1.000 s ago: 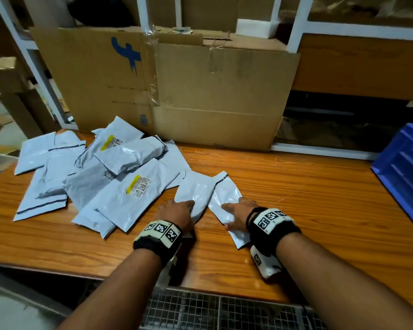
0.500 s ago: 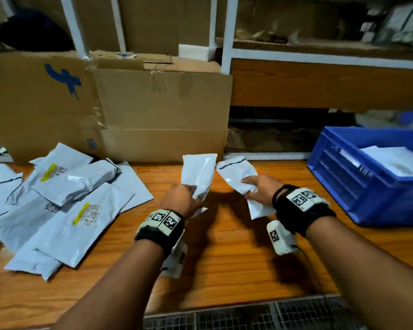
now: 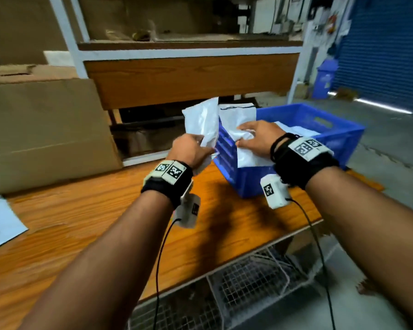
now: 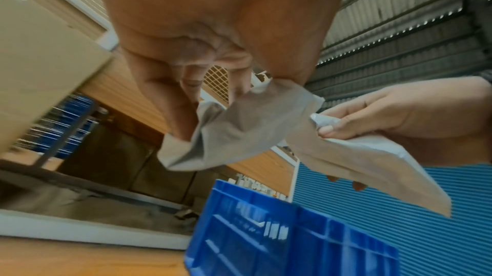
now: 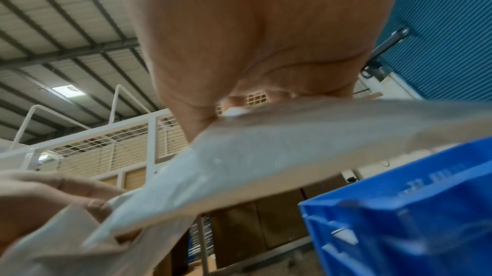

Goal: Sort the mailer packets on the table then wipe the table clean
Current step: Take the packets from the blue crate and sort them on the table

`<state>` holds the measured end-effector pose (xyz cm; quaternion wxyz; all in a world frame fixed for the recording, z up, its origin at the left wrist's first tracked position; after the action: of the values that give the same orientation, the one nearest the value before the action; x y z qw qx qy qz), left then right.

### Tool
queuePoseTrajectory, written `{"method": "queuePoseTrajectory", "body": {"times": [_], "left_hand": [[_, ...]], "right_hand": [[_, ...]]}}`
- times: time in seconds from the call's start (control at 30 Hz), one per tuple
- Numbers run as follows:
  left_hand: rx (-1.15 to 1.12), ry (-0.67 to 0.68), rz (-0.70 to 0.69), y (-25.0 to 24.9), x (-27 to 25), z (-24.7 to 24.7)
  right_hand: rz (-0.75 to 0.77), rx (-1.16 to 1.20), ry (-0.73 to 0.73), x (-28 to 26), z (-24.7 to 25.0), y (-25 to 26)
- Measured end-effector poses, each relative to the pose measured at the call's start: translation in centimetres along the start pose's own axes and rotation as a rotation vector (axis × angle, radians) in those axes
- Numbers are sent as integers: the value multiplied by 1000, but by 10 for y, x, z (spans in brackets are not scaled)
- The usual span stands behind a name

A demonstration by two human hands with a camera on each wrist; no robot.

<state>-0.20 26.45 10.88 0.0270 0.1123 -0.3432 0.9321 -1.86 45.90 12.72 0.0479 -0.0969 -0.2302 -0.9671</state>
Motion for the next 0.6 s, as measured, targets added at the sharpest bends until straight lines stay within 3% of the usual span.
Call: {"method": "queuePoseTrajectory", "body": {"times": [0.3, 0.6], "left_hand": [[-27, -36, -52, -117, 55, -79], [41, 48, -77, -187, 144, -149]], "right_hand": [[-109, -36, -67, 28, 82, -132], [-130, -136, -59, 115, 120, -214]]}}
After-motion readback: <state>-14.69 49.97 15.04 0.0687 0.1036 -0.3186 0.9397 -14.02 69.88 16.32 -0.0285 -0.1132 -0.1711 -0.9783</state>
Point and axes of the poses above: each hand's wrist, its own x-axis towards the middle knuckle, its own z-axis out of the back of the hand, y = z × x, the point moved 1 cm from there along x, towards the middle knuckle, and after that the axes turned 4 degrees about -y, right-handed, at the moved point
